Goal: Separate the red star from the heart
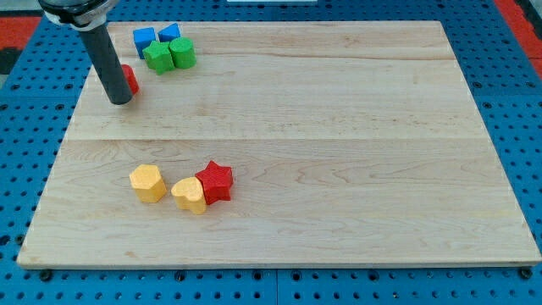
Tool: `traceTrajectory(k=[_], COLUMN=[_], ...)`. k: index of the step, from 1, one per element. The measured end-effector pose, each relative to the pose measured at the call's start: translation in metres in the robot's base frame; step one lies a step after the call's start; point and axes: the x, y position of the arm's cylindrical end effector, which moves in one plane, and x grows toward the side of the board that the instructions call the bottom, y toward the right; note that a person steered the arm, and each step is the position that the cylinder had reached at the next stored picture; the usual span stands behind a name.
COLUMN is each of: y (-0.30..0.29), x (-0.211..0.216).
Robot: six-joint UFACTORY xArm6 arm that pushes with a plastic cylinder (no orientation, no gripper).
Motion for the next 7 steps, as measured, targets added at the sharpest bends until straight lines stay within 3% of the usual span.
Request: traceTrajectory(k=[1, 2, 3, 4, 5, 6, 7], y=[-0.035, -0.011, 0.073, 0.177, 0.220, 0.239, 0.229], x=[-0.012, -0.050, -0.026, 0.036, 0.151, 0.191, 0.191])
